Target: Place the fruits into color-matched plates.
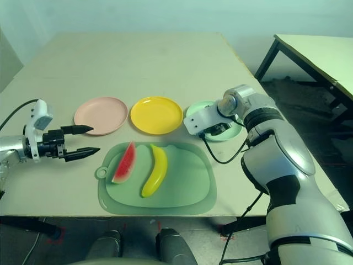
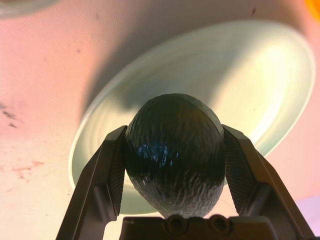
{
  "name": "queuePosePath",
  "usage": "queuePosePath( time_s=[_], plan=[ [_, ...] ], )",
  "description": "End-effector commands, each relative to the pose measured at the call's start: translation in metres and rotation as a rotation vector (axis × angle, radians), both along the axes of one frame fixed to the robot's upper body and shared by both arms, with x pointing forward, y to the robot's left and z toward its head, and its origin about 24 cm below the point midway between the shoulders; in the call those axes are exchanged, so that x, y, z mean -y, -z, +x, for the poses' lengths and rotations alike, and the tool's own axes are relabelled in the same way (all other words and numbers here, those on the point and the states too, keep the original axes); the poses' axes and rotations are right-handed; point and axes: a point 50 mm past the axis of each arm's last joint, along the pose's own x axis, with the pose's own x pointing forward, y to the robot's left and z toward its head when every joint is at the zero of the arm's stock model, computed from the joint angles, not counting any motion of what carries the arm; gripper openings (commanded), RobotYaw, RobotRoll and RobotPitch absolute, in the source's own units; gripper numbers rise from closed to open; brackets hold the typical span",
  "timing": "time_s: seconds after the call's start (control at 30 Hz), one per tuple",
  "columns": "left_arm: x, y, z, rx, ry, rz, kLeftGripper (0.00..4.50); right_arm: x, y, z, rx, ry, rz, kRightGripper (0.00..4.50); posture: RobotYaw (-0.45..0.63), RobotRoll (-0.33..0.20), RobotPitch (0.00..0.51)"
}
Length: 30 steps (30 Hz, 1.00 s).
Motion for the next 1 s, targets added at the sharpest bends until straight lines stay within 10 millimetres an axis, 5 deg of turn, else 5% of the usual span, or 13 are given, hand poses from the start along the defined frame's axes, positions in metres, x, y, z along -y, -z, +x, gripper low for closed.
queuePosePath(
  time_s=[0.03, 0.23, 0.4, 0.77, 1.0],
  plan=[
    [0.002, 0.0, -0.003, 0.005, 0.019, 0.014, 4.5, -0.002, -0.001, 0.001, 0.017, -0.005, 0.013, 4.4, 0.0, 0.0, 0.046],
    [-0.004, -0.001, -0.002, 0.012, 0.039, 0.038, 4.5, -0.019, -0.036, 0.004, 0.016, -0.133, 0.024, 4.46, -0.03, 0.0, 0.036],
    [-0.01, 0.0, -0.002, 0.021, 0.095, 0.067, 4.5, -0.052, -0.058, -0.007, -0.102, -0.378, 0.073, 4.46, -0.05, 0.0, 0.035],
    [-0.013, -0.004, -0.002, 0.043, 0.206, 0.051, 4.5, -0.112, -0.041, -0.076, -0.353, -0.712, 0.165, 4.46, -0.04, 0.0, 0.052],
    [-0.014, -0.004, -0.004, 0.031, 0.226, 0.058, 4.5, -0.127, -0.027, -0.09, -0.416, -0.736, 0.146, 4.46, -0.03, 0.0, 0.061]
  ],
)
